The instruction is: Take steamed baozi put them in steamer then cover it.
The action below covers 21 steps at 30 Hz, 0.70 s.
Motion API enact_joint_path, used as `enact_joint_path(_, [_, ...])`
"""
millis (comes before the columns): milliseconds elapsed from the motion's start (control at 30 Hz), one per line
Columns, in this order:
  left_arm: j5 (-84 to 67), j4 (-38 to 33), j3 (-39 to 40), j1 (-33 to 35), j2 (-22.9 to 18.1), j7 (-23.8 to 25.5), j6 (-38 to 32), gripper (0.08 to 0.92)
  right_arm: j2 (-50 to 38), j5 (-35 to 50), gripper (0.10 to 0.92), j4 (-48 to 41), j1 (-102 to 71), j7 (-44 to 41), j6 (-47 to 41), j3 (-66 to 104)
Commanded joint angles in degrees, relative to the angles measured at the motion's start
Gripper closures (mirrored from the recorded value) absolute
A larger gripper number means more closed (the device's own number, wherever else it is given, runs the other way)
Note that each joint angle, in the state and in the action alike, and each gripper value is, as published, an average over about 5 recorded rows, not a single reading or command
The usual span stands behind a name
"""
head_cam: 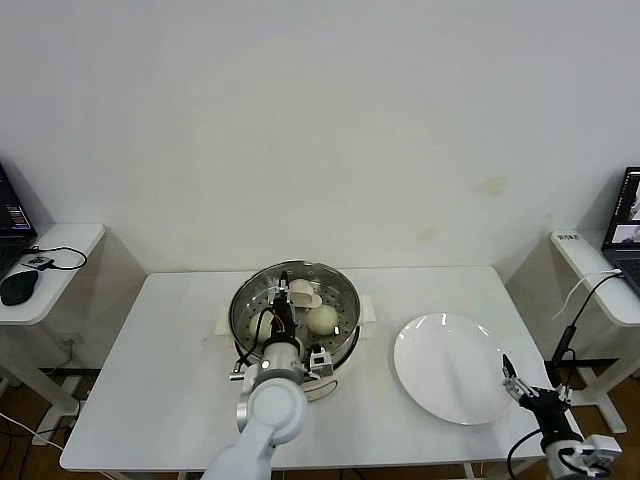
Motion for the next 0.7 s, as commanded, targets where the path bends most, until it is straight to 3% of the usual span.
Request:
enact_joint_path(33, [-1.2,-2.8,-0.2,0.9,0.7,0.1,0.0,0.580,0.1,-0.1,0.203,-0.1,0.1,0.0,0.0,0.0])
enact_joint_path(433, [-2.8,-9.4,0.6,4.7,2.2,1.7,0.4,0.238,0.2,-0.2,0.203,-0.8,0.3,0.0,0.2,0.0])
enact_joint_path(533, [-3.0,-10.2,0.5,5.0,2.4,2.0,0.5,0.189,0.2,-0.2,0.203,-0.8,0.2,0.0,0.2,0.0])
enact_joint_path(700, [-3.2,-12.1,-0.1,6.0,2.7,2.5,0.6,0.177,0.3,-0.3,0.203,-0.9,0.2,0.0,0.3,0.0])
